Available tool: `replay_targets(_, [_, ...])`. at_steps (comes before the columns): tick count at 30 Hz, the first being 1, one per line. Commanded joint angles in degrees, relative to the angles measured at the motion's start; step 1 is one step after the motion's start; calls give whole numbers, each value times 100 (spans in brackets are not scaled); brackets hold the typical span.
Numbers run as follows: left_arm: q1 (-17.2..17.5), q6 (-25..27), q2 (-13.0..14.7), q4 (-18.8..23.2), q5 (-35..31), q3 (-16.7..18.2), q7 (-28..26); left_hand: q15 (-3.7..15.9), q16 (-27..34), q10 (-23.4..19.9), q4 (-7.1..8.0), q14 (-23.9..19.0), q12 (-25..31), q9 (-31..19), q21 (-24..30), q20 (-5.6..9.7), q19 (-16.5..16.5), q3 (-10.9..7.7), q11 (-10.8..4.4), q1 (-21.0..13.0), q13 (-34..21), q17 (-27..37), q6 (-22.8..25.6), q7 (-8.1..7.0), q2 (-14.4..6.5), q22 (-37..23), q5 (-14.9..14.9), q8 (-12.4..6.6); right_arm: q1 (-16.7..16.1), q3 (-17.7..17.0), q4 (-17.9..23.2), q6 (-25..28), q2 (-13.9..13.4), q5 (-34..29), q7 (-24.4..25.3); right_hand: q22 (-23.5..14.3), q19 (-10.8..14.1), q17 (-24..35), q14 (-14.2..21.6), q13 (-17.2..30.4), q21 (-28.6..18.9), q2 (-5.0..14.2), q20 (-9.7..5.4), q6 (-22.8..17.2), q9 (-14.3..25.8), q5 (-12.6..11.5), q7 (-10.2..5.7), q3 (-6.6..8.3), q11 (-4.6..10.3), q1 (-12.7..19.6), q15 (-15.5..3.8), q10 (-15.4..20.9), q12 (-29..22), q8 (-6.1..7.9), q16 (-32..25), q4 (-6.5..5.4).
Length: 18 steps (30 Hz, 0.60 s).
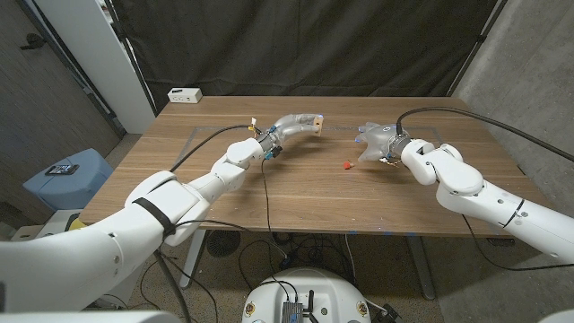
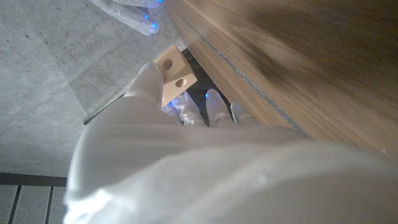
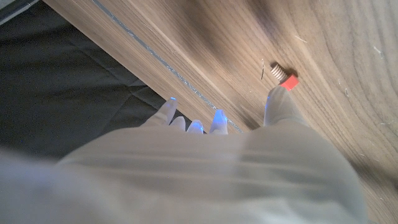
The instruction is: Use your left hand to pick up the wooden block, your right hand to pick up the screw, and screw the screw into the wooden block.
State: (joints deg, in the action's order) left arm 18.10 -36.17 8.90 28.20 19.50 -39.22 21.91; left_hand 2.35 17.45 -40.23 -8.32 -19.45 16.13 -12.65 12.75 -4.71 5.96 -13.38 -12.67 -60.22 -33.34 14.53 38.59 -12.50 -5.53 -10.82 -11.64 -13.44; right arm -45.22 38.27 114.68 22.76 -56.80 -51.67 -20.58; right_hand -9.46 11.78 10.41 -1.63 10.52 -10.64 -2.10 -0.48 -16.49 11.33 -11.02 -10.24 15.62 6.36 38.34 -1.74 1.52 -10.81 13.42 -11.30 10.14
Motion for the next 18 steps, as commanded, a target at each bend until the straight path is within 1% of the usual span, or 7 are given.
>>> replay_targets(1, [254, 143, 150, 484, 43, 43, -105, 747, 25, -7, -9, -30, -6, -14, 21, -14, 44, 3, -6, -32, -25, 13, 74, -3, -43, -15, -5, -32, 59, 9, -172, -220, 120, -124, -97, -16, 23, 11, 43, 18, -30, 13, 11, -45, 32, -30, -51, 51, 50, 106, -130, 10, 6, 22, -21, -3])
replay_targets(8, [261, 190, 186, 548, 34, 42, -103, 732, 23, -11, -7, -26, -13, -15, 22, -16, 46, 3, -5, -27, -29, 14, 81, -4, -48, -16, -5, -36, 115, 34, -249, -312, 198, -137, -157, -16, 15, 11, 35, 18, -24, 9, 18, -60, 36, -33, -94, 67, 63, 160, -124, -5, 11, 27, -14, -4])
replay_targets(9, [262, 195, 188, 555, 35, 42, -102, 730, 23, -12, -6, -24, -13, -15, 22, -15, 47, 1, -6, -28, -29, 15, 81, -4, -54, -16, -6, -36, 117, 37, -255, -318, 207, -144, -158, -16, 14, 11, 34, 18, -23, 7, 20, -65, 37, -33, -125, 73, 69, 180, -125, -8, 12, 28, -12, -4])
replay_targets(18, [279, 244, 206, 617, 19, 26, -103, 732, 22, -19, -15, -30, -22, -17, 23, -13, 50, -6, -6, -37, -35, 13, 110, -2, -57, -18, -9, -49, 163, 83, -305, -440, 274, -176, -194, -17, 18, 11, 21, 18, -21, -1, 57, -87, 42, -36, -154, 93, 70, 250, -115, -19, 15, 35, -3, -5])
